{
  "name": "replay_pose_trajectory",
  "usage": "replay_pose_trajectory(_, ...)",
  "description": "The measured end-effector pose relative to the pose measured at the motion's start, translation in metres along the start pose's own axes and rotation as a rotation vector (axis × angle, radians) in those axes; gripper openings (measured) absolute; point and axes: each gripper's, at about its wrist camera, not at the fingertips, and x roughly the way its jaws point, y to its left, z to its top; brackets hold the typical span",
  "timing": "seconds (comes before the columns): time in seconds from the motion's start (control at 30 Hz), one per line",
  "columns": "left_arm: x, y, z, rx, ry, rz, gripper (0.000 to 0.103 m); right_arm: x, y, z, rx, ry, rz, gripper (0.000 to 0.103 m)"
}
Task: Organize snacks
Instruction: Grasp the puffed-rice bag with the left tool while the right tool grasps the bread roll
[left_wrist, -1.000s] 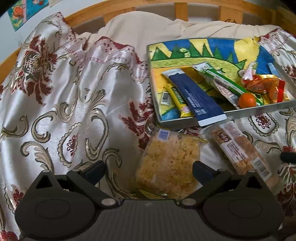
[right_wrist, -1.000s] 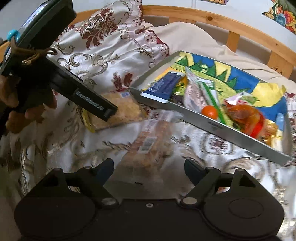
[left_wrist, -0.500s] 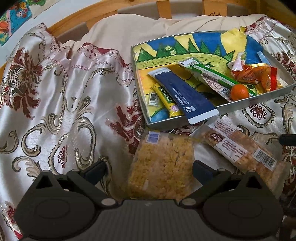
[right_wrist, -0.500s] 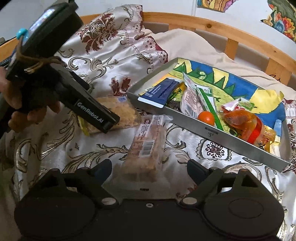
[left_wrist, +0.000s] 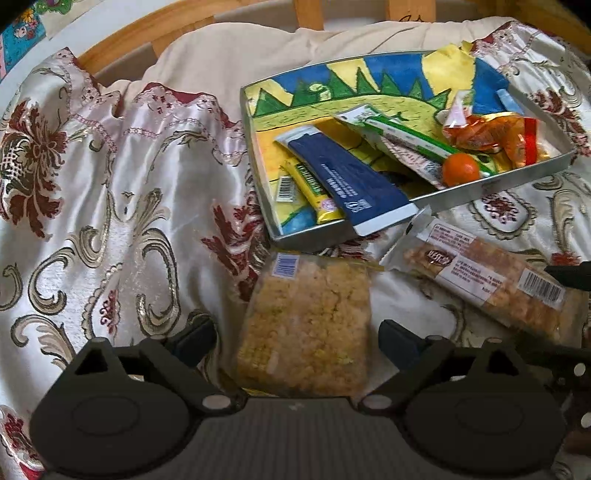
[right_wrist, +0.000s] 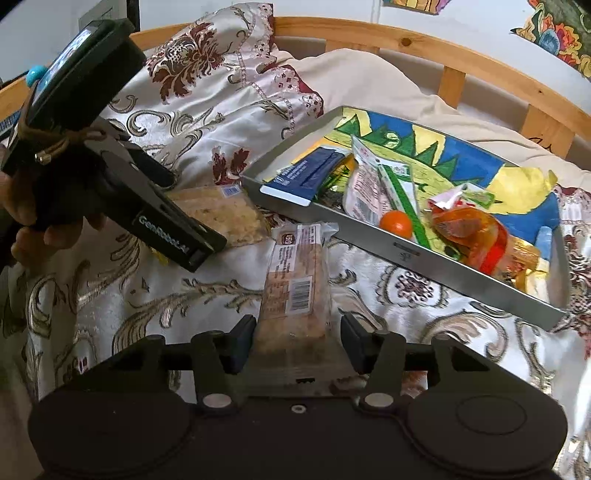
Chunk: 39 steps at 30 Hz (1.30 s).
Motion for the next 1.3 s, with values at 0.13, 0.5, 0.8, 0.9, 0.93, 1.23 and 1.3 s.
replay_pose_trajectory(0.13,-0.003,-0.001,-0.002,-0.007,0.022,-0.091,0.094,-0.011,-0.002,-0.005,-0.020,0.011,-0.033,0.053)
replay_pose_trajectory(0.5,0.009,-0.002,0.001,0.019,0.027,-0.020,0.099,-0.007,-0.009,-0.004,0.043,0.000,-0.022,0.055)
replay_pose_trajectory(0.8,0.016,-0.008,0.003,0.034,0.037,0.009,0.099,0.013,-0.013,0.001,0.093,-0.013,0.008,0.074)
replay_pose_trajectory(0.9,0.014,-0.007,0.004,0.002,0.050,-0.008,0.084,0.020,-0.012,-0.001,0.086,0.004,-0.006,0.063)
replay_pose_trajectory(0.93,0.014,-0.007,0.004,-0.007,0.056,-0.020,0.079,0.020,-0.012,-0.002,0.090,0.004,-0.006,0.058)
replay_pose_trajectory(1.23,0.004,-0.011,0.000,-0.069,0.084,-0.080,0.076,0.009,-0.010,-0.005,0.029,-0.017,-0.043,0.039)
replay_pose_trajectory(1.3,0.000,-0.013,-0.001,-0.093,0.094,-0.089,0.076,0.006,-0.007,-0.006,0.003,-0.023,-0.052,0.038)
